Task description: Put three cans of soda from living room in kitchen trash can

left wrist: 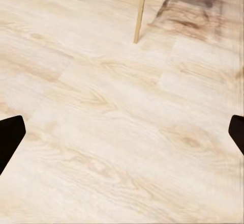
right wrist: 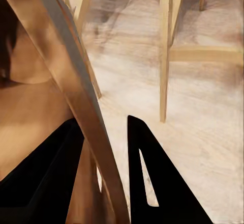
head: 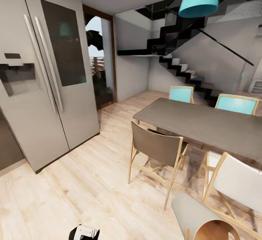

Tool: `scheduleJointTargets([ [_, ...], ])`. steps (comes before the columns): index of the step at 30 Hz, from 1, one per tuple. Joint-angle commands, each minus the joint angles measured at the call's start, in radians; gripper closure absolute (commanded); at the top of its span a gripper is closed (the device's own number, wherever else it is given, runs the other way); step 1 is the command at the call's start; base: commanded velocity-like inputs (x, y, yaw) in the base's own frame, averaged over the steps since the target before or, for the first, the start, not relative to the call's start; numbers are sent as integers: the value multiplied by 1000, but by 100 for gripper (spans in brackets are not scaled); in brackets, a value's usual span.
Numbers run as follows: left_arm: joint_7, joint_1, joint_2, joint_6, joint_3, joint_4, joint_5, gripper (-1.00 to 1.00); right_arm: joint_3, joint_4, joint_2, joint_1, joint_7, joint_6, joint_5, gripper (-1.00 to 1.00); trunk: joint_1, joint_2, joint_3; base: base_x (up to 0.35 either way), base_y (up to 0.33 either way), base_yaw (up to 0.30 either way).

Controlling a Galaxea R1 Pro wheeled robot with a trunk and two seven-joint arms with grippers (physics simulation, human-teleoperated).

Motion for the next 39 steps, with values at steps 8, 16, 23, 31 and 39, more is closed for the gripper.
scheduleJointTargets([
  [8,0,0,0,1,4,15,1,-100,-6,-1,1,0,-10,-2,-7,100,0,0,-5,-163,-115,-220],
  [16,0,0,0,1,3,27,1,-100,-6,-1,1,0,-15,-2,-7,100,0,0,-9,-321,-18,-220],
  [23,-1,0,0,0,3,33,1,-100,-6,-1,1,0,-15,-2,-7,100,0,0,-13,-276,-56,-221],
  [31,-1,0,0,0,3,34,0,-100,-6,-1,1,0,-15,-2,-7,100,0,0,-18,-136,-114,-221],
  [39,0,0,0,-1,3,34,0,-100,-6,-1,1,0,-15,-2,-7,100,0,0,-22,41,-76,-221],
])
